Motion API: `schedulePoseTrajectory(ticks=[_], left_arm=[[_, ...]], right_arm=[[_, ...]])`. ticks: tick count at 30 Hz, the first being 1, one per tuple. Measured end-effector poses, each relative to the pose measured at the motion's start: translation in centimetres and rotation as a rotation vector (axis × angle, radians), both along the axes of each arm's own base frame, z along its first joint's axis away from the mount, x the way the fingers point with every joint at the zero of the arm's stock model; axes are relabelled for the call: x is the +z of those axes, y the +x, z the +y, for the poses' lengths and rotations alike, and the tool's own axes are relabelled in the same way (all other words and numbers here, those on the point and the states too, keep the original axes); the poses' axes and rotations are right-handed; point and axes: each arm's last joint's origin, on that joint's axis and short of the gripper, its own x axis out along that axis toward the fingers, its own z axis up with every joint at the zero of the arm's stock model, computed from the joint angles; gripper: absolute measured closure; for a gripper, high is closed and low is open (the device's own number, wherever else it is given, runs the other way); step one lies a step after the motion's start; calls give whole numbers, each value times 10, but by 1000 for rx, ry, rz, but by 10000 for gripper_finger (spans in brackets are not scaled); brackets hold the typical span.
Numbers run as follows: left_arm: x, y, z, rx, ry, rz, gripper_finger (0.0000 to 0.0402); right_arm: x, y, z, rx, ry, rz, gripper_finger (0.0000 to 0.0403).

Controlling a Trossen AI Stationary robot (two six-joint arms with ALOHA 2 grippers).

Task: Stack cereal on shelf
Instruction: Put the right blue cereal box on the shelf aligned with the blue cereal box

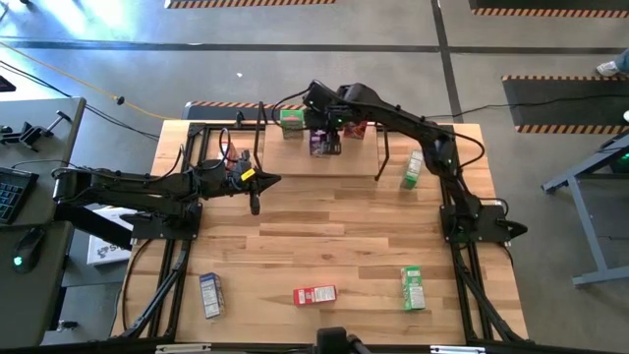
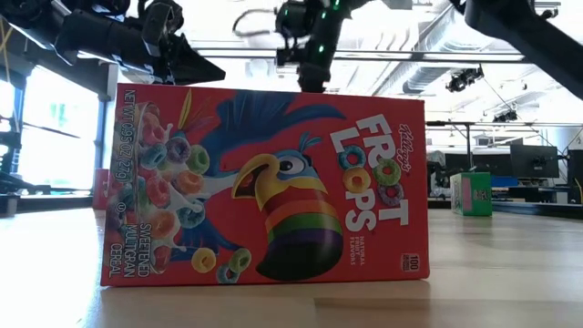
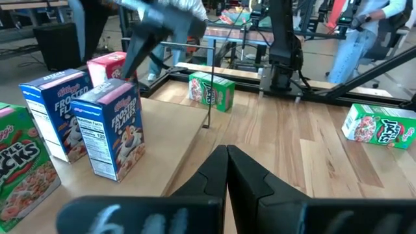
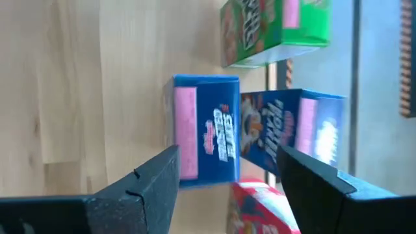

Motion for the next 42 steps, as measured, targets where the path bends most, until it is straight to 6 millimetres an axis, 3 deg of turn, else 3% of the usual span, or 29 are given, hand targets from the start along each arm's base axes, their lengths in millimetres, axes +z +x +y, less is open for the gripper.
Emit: schedulePoseTrajectory(ticks=[5, 10, 15, 17, 24, 30, 34, 38, 42], left_arm=[[0, 0, 0, 0, 1, -1, 401], [0, 0, 0, 0, 2, -1, 401], [0, 0, 0, 0, 2, -1, 401], [0, 0, 0, 3, 3, 0, 401], [-1, -1, 2, 62, 20, 14, 401], [-1, -2, 5, 135, 31, 15, 401], [0, -2, 7, 148, 31, 12, 401], [0, -2, 9, 159, 28, 10, 401], [0, -3, 10, 164, 25, 9, 401]], right_arm=[[24, -12, 20, 36, 8, -17, 180], [30, -15, 35, 96, 66, -16, 250], [-1, -6, 36, 146, 205, -28, 374], [-21, -1, 39, 153, 213, -22, 393], [-68, -5, 66, 58, 170, -230, 396], [-102, -18, 91, -128, -34, -495, 396], [-122, -19, 104, -120, 71, -602, 395], [-127, -18, 105, -203, 48, -637, 392], [-131, -21, 88, -279, 0, -634, 391]])
